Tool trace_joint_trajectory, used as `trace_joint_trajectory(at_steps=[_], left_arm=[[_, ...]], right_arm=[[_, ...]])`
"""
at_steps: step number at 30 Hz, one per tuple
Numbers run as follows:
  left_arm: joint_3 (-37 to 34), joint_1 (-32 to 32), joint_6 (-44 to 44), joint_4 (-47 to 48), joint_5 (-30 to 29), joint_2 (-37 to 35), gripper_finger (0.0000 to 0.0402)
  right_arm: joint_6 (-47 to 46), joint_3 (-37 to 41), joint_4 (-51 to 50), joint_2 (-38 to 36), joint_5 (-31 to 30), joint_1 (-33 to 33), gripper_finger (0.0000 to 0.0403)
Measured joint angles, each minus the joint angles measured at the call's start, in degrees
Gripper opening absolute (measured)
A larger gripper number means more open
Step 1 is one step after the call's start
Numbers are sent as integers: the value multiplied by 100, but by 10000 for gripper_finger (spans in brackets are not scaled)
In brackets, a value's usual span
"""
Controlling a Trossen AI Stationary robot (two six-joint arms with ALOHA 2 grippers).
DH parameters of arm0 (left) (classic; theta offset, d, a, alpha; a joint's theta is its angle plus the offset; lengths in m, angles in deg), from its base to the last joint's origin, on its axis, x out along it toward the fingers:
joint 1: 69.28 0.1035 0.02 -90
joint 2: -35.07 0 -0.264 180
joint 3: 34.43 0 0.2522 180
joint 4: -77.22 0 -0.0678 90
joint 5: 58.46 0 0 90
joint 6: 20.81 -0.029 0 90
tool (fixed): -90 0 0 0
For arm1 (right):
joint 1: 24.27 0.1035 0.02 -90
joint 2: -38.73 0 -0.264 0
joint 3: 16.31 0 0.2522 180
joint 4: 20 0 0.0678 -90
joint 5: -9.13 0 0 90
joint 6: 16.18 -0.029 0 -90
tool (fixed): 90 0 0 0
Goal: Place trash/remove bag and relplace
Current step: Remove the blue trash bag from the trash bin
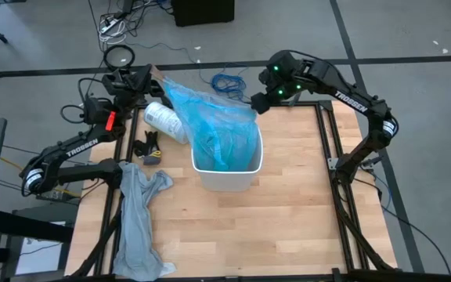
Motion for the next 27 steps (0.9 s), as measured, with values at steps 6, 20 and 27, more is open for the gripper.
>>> trace_joint_trajectory(at_steps=[6, 20, 27], left_arm=[[0, 0, 0, -6, -1, 0, 6], [0, 0, 3, -42, 2, 0, 6], [0, 0, 4, -46, 2, 0, 6]], right_arm=[[-1, 2, -80, 163, 187, 154, 136], [3, 4, -139, 260, 271, 244, 8], [116, -313, -165, 179, -182, 376, 0]])
